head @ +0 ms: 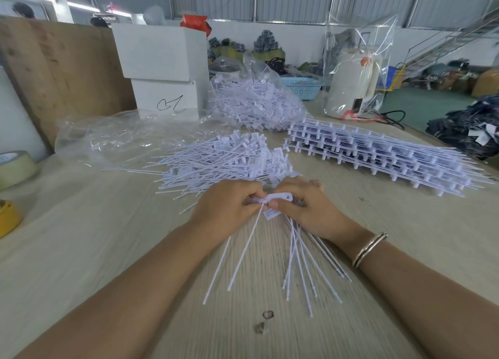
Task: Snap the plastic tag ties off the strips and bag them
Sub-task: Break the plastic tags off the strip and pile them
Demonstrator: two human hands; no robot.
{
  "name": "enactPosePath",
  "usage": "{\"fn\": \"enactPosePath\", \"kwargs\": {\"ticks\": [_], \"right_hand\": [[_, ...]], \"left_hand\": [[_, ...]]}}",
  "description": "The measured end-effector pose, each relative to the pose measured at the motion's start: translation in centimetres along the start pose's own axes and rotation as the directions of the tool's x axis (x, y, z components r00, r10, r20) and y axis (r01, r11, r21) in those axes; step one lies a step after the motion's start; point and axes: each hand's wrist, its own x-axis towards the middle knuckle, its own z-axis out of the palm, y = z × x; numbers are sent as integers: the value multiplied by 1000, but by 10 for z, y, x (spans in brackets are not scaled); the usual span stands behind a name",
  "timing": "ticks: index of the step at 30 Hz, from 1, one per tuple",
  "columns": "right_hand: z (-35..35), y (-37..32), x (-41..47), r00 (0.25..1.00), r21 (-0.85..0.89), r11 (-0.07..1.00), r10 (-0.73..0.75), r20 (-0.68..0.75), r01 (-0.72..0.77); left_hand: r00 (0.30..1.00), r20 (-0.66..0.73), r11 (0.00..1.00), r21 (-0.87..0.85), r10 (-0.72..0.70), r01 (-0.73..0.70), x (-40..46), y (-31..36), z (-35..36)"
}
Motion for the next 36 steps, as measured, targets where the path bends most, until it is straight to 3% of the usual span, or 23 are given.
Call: {"fn": "enactPosePath", "kwargs": {"ticks": [6, 14, 18, 24, 26, 28, 31, 36], "right_hand": [[-1, 3, -4, 998, -247, 969, -16, -53, 2], [-4, 1, -1, 996, 98, 995, 19, -90, -10], [-3, 2, -2, 994, 116, 993, 15, -112, -2], [-11, 5, -1, 929, 345, 935, 197, -314, -81], [-14, 9, -3, 939, 258, 952, 229, -256, -162], [-11, 12, -2, 958, 32, 972, 233, -167, -231], [-2, 13, 0, 977, -315, 925, 186, -105, -210], [0, 14, 1, 971, -378, 899, 168, -169, -222]], "left_hand": [[998, 58, 968, -251, -5, 19, 0, -1, 0], [998, -60, 965, -262, -2, -14, 1, 2, 3], [998, -62, 961, -275, -7, -11, 1, 6, 3], [974, -128, 911, -393, -188, 124, 3, 2, 0], [978, -128, 950, -288, -167, 124, 2, -2, -1], [987, -110, 985, -142, -115, 99, 0, -2, 0], [993, -104, 998, -49, -46, 41, -1, 1, 1], [1000, -14, 996, 91, 13, -11, -2, 8, 0]]}}
